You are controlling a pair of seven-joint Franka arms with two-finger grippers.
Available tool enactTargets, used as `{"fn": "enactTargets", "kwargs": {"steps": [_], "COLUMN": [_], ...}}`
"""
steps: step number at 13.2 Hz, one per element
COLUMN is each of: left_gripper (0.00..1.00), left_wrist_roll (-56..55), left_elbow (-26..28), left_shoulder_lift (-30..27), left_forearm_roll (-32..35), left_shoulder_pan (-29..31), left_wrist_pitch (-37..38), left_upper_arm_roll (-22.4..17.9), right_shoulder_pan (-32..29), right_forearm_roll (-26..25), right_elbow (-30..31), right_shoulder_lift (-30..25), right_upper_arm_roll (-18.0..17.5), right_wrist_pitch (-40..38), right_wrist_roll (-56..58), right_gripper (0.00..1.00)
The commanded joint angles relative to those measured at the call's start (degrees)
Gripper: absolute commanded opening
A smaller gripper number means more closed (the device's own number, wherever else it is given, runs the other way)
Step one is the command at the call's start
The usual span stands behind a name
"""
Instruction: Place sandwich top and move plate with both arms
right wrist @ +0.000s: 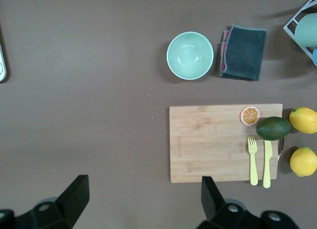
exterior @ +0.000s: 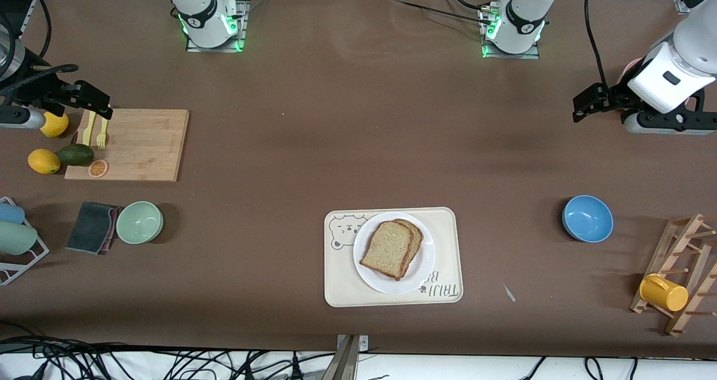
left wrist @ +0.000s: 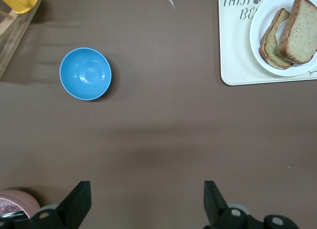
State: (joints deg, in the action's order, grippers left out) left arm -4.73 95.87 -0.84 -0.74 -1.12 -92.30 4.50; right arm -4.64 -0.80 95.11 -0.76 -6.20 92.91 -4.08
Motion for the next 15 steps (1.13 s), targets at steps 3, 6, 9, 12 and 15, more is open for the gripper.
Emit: {"fn": "enactTargets", "kwargs": {"steps": [3,6,9,12,15], "left_gripper": [1.0,1.0,1.0,1.0,1.0], "left_wrist_roll": [-0.4,-0.1,-0.1,0.0,0.0], "left_elbow": [0.7,0.5,0.5,0.1,0.1], "left_shoulder_lift": [-0.7,-1.0,-1.1,-1.1,-1.0], "left_forearm_roll": [2.2,2.2,2.2,2.2,2.2], "left_shoulder_pan": [0.2,0.2,0.2,0.2,0.2], "left_wrist_pitch": [-0.3,0.1,0.9,1.2,1.4], "left_upper_arm_roll": [0.0,0.2,0.4,0.4,0.3], "right_shoulder_pan": [-0.4,-0.4,-0.4,-0.4,-0.3], "right_forearm_roll": [0.6,0.6,0.6,0.6,0.6], "right_elbow": [-1.3,-1.3,-1.3,-1.3,-1.3], "right_shoulder_lift": [0.2,0.2,0.2,0.2,0.2], "right_upper_arm_roll": [-0.2,-0.2,-0.2,-0.2,-0.3], "right_wrist_pitch": [-1.1,-1.0,-1.0,-1.0,-1.0], "right_wrist_roll": [0.2,0.2,0.1,0.0,-0.2], "right_gripper": [1.0,1.0,1.0,1.0,1.0]}}
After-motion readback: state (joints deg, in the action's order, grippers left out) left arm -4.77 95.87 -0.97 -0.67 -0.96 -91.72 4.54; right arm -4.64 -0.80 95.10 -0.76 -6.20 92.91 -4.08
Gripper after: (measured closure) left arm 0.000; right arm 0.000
